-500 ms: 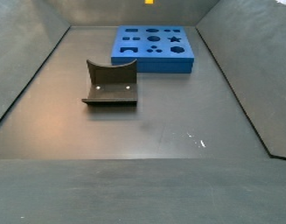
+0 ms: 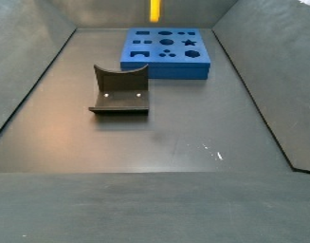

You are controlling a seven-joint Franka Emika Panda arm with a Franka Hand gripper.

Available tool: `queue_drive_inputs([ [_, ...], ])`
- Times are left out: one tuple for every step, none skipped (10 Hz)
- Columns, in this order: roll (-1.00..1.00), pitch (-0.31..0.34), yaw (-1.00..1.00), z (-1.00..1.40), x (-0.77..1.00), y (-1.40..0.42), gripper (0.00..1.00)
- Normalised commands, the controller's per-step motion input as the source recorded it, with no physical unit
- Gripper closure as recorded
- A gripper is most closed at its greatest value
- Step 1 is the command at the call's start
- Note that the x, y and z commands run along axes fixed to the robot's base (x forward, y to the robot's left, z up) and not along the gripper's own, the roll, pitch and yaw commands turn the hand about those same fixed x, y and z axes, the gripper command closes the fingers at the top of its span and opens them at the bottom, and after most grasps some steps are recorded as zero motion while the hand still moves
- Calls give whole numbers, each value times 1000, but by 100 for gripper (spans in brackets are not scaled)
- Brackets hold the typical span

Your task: Insert the double-square object.

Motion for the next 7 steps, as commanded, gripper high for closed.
queue_drive_inputs([
  [74,0,-229,-663,109,114,100],
  [139,-20,-397,-669,357,3,100],
  [140,21,-494,-531,591,14,100],
  [-66,251,-503,0,411,197,100],
  [-173,206,-560,174,394,137,100],
  [-189,150,-591,186,434,134,100],
  [-173,126,-603,26,457,143,100],
])
